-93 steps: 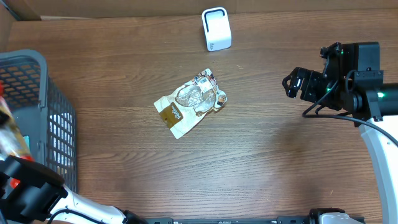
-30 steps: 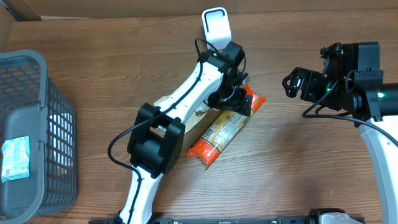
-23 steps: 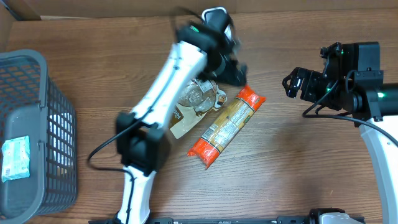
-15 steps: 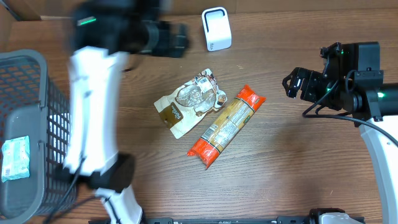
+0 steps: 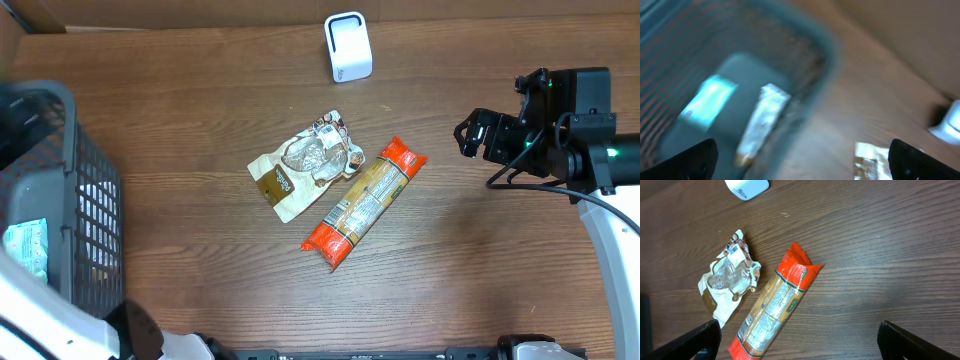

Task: Scan the item barcode
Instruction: 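Carry the red-topped pasta pack out and lay it beside the bag, then reach the left gripper into the basket and grasp the white tube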

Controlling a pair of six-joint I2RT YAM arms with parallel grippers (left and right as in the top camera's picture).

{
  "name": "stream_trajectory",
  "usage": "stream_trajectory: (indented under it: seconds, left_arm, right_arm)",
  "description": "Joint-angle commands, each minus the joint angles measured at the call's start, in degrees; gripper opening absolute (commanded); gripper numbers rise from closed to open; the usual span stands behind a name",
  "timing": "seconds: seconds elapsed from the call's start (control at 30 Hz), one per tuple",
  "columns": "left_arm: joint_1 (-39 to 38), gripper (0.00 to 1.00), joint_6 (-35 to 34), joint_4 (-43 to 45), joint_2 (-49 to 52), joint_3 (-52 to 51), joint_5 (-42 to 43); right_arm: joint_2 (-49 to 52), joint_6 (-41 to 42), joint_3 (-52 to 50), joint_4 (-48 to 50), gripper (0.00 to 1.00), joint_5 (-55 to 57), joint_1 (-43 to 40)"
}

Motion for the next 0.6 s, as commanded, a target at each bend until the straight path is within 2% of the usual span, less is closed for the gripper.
stream_trajectory:
  seconds: [0.0, 0.1, 0.23, 0.4, 0.57]
  left_arm:
    - [11.1, 0.99, -1.7, 1.8, -0.6, -9.2, 0.7]
    - [15.7, 0.98, -2.9, 8.0, 0.0, -17.7, 1.2]
    - [15.4, 0.99, -2.4, 14.1, 1.2, -27.8, 1.4]
    - [14.3, 1.0, 4.2, 24.8, 2.0, -41.6, 9.0]
    - [14.3, 1.0, 9.4, 29.8, 3.1, -48.2, 9.8]
  right_arm:
    - [-0.2, -0.2, 1.7, 0.3, 1.0, 0.0, 0.3]
    - [-0.2, -0.2, 1.7, 0.3, 1.0, 0.0, 0.3]
    - [-0.2, -0.2, 1.7, 0.3, 1.0, 0.0, 0.3]
    - [-0.2, -0.2, 1.7, 0.3, 1.0, 0.0, 0.3]
    - [-0.2, -0.2, 1.7, 0.3, 1.0, 0.0, 0.3]
